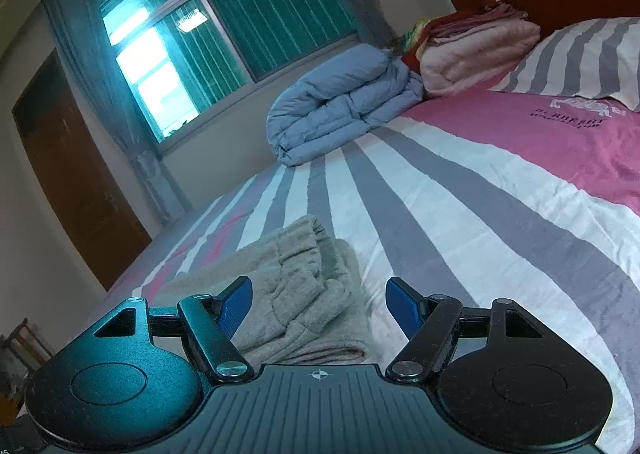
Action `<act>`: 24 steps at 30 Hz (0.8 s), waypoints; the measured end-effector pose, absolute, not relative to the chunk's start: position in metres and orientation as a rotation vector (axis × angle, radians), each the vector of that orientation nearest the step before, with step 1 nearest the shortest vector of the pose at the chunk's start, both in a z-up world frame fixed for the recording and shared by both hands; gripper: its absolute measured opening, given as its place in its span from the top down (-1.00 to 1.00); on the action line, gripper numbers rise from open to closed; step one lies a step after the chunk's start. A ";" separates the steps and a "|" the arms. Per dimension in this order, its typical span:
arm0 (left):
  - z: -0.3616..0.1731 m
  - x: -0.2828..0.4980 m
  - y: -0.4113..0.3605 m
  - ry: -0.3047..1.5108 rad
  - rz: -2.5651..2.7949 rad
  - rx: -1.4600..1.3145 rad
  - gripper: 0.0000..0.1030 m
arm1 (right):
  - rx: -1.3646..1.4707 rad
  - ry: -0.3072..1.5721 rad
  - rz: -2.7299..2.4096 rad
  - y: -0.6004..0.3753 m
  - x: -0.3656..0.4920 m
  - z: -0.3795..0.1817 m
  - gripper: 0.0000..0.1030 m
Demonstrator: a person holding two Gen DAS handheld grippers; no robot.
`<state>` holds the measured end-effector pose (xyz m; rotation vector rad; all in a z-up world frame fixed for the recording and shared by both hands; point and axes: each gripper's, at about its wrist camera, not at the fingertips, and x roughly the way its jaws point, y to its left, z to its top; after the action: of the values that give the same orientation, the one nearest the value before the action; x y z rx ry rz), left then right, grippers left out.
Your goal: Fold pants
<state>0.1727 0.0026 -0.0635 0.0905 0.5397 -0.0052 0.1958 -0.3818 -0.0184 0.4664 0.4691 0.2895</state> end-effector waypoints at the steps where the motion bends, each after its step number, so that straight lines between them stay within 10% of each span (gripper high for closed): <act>1: -0.065 0.175 0.004 0.550 0.001 0.084 -0.11 | 0.465 0.470 0.291 -0.382 0.195 -0.019 -0.42; 10: -0.068 0.182 0.024 0.501 0.048 -0.054 -0.14 | 0.488 0.509 0.342 -0.382 0.201 -0.025 -0.42; 14: -0.074 0.192 0.036 0.559 0.019 -0.145 -0.24 | 0.570 0.526 0.414 -0.387 0.211 -0.023 0.20; 24: -0.080 0.197 0.034 0.541 0.028 -0.161 -0.33 | 0.685 0.625 0.454 -0.367 0.254 -0.043 0.21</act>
<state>0.1968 0.0345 -0.0799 -0.1608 0.5407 0.0285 0.2535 -0.3670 -0.0434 0.6845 0.6252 0.4538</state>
